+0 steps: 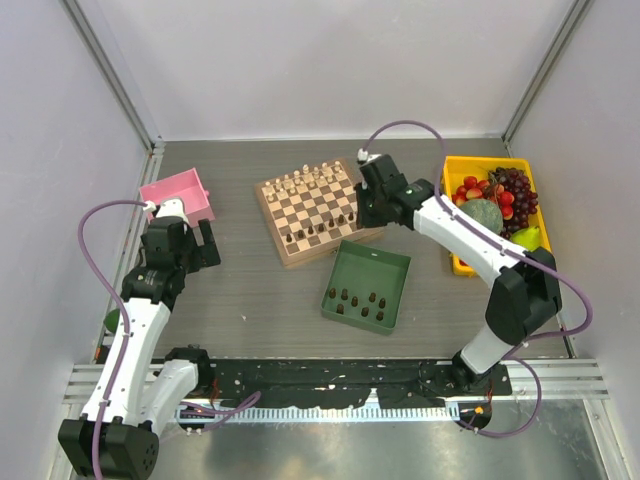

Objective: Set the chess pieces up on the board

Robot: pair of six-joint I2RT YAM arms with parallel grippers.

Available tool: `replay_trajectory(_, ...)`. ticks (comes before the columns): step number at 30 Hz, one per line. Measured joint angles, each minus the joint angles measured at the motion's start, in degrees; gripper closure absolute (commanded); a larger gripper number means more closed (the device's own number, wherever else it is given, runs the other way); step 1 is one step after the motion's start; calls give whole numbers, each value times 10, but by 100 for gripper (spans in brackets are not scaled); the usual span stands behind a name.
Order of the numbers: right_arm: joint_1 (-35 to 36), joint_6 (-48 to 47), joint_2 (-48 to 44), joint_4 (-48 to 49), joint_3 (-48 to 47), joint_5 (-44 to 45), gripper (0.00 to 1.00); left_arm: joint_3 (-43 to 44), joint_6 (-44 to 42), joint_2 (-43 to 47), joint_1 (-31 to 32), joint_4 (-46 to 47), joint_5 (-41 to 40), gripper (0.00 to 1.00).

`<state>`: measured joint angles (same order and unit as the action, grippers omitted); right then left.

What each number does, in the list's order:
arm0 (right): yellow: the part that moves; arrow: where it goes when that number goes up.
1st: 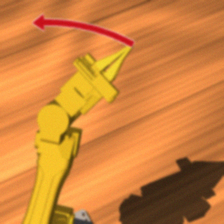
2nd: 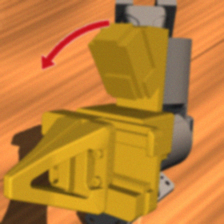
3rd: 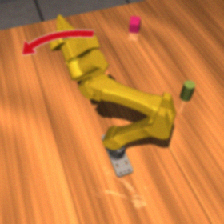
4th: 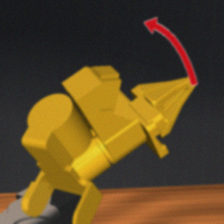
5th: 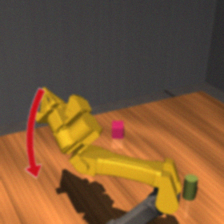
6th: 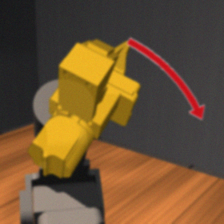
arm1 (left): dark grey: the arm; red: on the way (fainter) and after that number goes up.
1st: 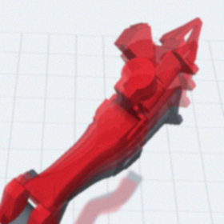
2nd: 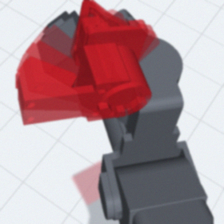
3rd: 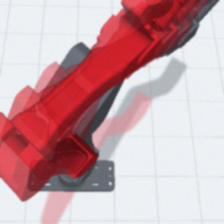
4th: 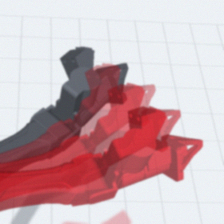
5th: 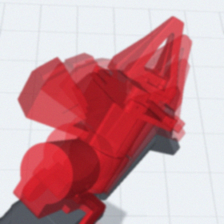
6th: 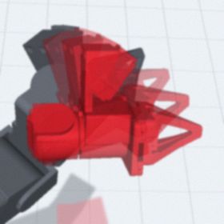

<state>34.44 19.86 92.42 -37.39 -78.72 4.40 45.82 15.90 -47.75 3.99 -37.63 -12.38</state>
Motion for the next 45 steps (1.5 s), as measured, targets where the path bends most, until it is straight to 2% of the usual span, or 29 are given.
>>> replay_trajectory(6,-55,-10,44,0,-50,5,82,0,0,0,0,0,0,1)
replay_trajectory(17,-73,-19,191,1,-141,16,81,0,0,0,0,0,0,1)
replay_trajectory(39,-92,-20,273,0,-188,8,80,0,0,-3,0,0,0,1)
replay_trajectory(45,-96,-20,278,1,-201,-2,78,0,0,-5,0,0,0,1)
